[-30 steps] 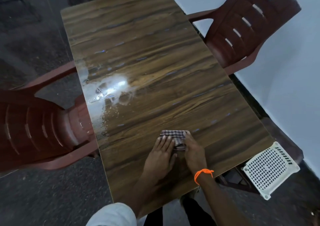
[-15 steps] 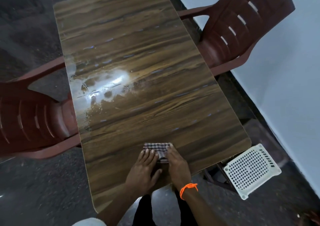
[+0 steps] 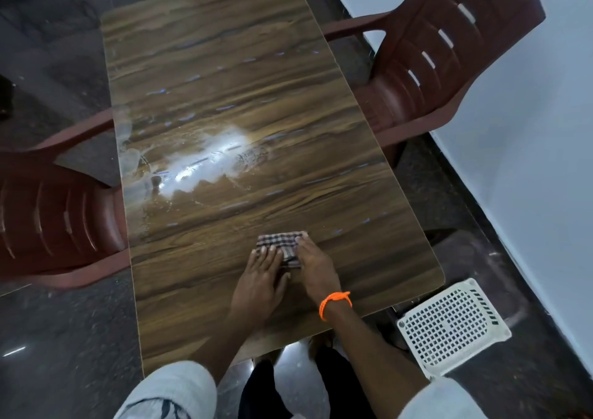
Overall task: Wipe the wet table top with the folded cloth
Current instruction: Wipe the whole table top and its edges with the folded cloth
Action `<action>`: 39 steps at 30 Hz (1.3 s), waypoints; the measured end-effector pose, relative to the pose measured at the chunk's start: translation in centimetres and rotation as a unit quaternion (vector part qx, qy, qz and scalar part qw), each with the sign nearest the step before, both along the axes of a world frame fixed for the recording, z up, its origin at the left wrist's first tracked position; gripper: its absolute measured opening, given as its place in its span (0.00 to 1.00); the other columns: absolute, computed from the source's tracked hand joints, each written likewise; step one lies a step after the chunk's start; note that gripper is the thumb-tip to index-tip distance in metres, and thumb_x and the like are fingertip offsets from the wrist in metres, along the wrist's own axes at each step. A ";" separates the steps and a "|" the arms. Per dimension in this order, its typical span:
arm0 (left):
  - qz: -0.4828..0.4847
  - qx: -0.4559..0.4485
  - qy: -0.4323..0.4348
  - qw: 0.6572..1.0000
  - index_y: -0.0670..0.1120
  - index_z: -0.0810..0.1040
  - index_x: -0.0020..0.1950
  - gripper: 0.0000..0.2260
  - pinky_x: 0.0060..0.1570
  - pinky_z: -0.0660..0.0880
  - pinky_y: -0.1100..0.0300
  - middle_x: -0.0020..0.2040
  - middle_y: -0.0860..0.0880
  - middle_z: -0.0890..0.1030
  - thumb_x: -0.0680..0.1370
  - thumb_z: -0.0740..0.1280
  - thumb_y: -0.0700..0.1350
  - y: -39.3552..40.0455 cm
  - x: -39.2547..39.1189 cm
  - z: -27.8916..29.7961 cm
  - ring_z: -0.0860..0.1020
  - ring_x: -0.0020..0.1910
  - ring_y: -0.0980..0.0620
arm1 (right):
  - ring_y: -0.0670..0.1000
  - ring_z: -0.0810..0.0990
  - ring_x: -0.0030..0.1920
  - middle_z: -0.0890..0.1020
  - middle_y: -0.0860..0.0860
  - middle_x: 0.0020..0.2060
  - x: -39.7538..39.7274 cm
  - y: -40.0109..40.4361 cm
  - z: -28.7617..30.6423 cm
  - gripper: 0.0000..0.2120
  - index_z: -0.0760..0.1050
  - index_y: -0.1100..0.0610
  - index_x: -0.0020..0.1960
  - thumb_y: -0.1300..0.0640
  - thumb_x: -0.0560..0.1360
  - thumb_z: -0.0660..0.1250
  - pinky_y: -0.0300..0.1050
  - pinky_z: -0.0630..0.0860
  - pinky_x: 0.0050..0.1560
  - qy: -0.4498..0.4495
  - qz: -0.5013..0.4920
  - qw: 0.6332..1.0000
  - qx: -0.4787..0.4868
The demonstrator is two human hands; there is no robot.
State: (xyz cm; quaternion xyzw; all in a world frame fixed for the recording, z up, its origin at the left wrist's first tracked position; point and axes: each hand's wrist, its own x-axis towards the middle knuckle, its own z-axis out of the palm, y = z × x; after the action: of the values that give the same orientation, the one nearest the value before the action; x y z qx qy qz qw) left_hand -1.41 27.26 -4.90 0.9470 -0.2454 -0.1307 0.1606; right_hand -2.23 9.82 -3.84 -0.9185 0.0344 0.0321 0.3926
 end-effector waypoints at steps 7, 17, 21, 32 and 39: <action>-0.065 -0.014 0.006 0.998 0.40 0.78 0.70 0.23 0.76 0.59 0.48 0.70 0.41 0.78 0.81 0.63 0.53 -2.8 -4.2 0.3 0.75 0.71 0.39 | 0.59 0.75 0.64 0.78 0.62 0.61 -6.5 -3.4 -0.4 0.20 0.79 0.67 0.58 0.76 0.67 0.70 0.44 0.69 0.67 -0.040 -0.034 0.999 0.006; -0.049 -0.003 0.009 0.999 0.43 0.67 0.79 0.25 0.82 0.48 0.49 0.79 0.45 0.67 0.85 0.59 0.53 -12.1 1.9 0.0 0.61 0.80 0.45 | 0.58 0.74 0.66 0.78 0.62 0.61 -0.6 -11.2 -0.2 0.15 0.80 0.67 0.55 0.75 0.71 0.65 0.52 0.71 0.67 -0.029 -0.092 0.995 -0.028; -0.024 -0.006 0.006 1.000 0.43 0.66 0.79 0.25 0.81 0.50 0.47 0.79 0.44 0.67 0.85 0.60 0.52 -10.5 2.9 -0.8 0.61 0.80 0.45 | 0.58 0.72 0.68 0.77 0.62 0.62 1.5 -9.8 -0.7 0.13 0.80 0.67 0.55 0.74 0.73 0.64 0.51 0.69 0.69 -0.027 -0.062 0.997 -0.028; -0.126 -0.035 0.029 0.991 0.44 0.69 0.78 0.28 0.79 0.54 0.47 0.78 0.44 0.70 0.82 0.60 0.58 -8.9 -1.8 -1.5 0.61 0.80 0.46 | 0.55 0.73 0.67 0.76 0.59 0.65 -6.0 -8.9 -0.8 0.19 0.77 0.65 0.62 0.74 0.72 0.67 0.45 0.68 0.68 -0.018 -0.116 0.992 -0.052; -0.183 -0.020 0.020 0.983 0.44 0.63 0.81 0.28 0.82 0.45 0.49 0.81 0.44 0.63 0.84 0.54 0.56 -17.5 3.4 -1.3 0.56 0.82 0.46 | 0.55 0.75 0.65 0.78 0.58 0.63 -2.9 -15.1 0.2 0.17 0.78 0.65 0.60 0.74 0.73 0.64 0.48 0.71 0.66 -0.022 -0.244 0.968 -0.057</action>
State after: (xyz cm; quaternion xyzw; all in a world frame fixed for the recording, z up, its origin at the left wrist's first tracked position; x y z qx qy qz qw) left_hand 1.95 9.78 -6.19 0.8801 -0.4136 -0.1720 0.1574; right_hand -5.12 -5.26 -3.65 -0.9035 0.2508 -0.0866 0.3366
